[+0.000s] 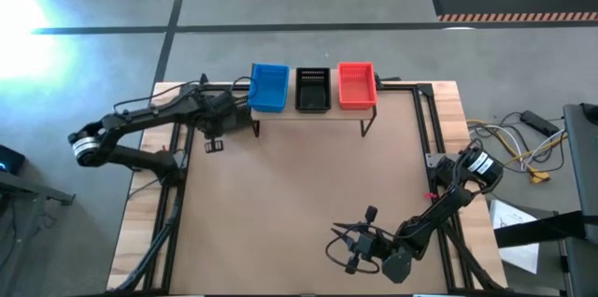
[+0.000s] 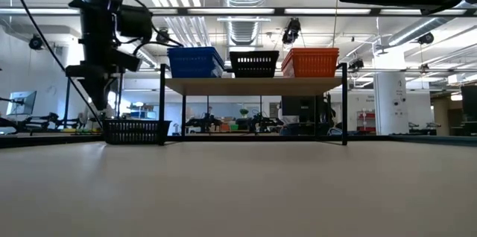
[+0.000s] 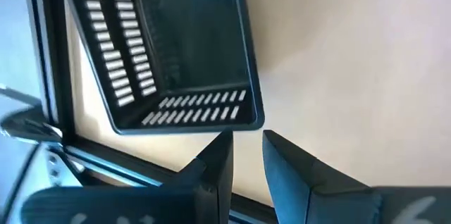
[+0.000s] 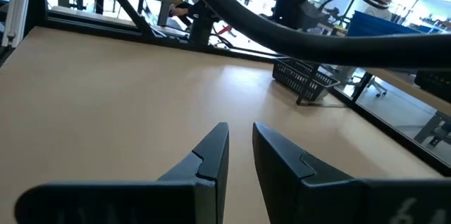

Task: Stack baskets on shelf by color
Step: Stack the black basket on the black basket on the shelf

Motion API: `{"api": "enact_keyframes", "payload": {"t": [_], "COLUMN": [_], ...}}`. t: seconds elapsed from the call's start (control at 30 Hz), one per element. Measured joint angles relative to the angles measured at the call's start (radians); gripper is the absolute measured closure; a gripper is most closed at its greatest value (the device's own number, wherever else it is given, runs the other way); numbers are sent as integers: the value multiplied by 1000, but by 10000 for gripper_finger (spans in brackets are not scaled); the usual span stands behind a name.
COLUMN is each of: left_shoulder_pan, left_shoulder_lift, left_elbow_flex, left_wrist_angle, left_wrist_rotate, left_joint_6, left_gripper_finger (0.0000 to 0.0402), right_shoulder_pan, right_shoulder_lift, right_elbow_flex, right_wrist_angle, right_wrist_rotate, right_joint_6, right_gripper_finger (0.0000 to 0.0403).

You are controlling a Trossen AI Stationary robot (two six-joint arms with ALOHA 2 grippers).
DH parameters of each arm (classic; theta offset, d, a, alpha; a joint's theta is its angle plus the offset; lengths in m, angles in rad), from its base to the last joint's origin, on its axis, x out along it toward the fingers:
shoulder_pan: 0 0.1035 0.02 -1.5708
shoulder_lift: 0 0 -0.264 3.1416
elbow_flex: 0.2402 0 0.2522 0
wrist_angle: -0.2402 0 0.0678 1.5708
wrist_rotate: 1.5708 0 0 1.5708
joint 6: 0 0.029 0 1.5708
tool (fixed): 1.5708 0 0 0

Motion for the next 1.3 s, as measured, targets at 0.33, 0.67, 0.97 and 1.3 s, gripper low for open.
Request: {"api": "enact_keyframes", "payload": {"t": [0.33, 0.67, 0.97, 1.3], "left_shoulder_pan": [1, -1, -5, -1], "left_shoulder_lift": [15, 10, -24, -29], "left_elbow_flex": [-70, -61, -18, -24], "left_wrist_angle": [118, -26, -72, 25], "left_wrist_rotate": [-2, 268, 288, 47], "left_joint_6": [-73, -123, -112, 67], "left_gripper_finger": [340, 340, 340, 340], "right_shoulder_pan": [-6, -6, -6, -6], "right_shoulder_lift": [0, 0, 0, 0], "right_elbow_flex": [0, 0, 0, 0], "right_wrist_angle": [0, -1, -1, -2], "right_wrist_rotate": [0, 0, 0, 0], "right_joint_6": [-1, 1, 9, 21], "right_gripper_finger": [344, 344, 344, 344]}}
